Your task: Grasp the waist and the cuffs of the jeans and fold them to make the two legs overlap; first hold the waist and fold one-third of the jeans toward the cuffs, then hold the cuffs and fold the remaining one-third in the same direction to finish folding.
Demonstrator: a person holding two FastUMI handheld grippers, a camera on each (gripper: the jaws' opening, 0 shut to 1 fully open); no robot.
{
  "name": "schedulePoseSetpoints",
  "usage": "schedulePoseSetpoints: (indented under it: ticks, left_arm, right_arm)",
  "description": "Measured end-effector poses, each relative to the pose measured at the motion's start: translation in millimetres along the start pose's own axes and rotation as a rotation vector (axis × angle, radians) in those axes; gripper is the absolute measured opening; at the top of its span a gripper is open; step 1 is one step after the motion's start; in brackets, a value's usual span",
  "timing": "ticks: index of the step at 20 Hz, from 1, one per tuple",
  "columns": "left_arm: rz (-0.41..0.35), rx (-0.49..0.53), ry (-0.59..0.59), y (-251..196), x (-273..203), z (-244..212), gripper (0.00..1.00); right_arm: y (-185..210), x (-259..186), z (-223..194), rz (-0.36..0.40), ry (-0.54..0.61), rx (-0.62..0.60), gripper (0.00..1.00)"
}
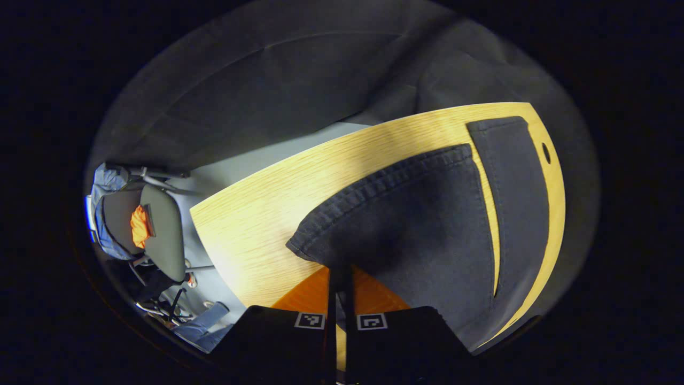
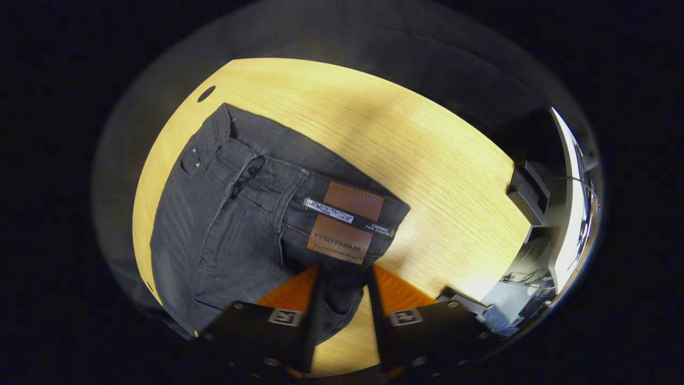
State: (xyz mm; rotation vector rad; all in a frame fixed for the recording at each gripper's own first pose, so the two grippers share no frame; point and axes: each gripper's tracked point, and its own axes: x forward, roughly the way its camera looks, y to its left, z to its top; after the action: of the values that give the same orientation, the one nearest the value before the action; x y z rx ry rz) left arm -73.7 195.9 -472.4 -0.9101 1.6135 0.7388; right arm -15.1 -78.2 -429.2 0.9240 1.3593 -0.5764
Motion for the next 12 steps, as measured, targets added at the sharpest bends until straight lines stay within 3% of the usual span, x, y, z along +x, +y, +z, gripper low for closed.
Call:
schedulePoseSetpoints:
  ticks: [1, 3, 5, 6, 12]
  left_arm:
    - [-0.051, 0.029, -0.009, -3.8, 0.1, -0.8, 0.08]
    - [-0.115, 0.050, -0.015, -5.5, -3.9, -1.0, 0.01]
    - [-0.189, 0.062, -0.026, -13.3, -9.4, 1.1, 0.01]
    - [-0.233, 0.070, -0.037, -18.0, -15.8, 3.1, 0.01]
    - [-0.466, 0.182, -0.099, -54.3, -62.8, 14.8, 0.01]
  right_arm:
    - [3.1, -0.2, -2.9, 0.040, 0.015, 0.039, 0.22]
    - [6.9, -8.2, -5.3, 0.131, 0.045, 0.127, 0.22]
    - [2.3, -17.3, 2.6, 0.179, -0.013, 0.193, 0.22]
    - [8.7, -17.4, 4.8, 0.196, -0.028, 0.238, 0.03]
    - [35.6, -54.4, 10.7, 0.332, -0.089, 0.243, 0.07]
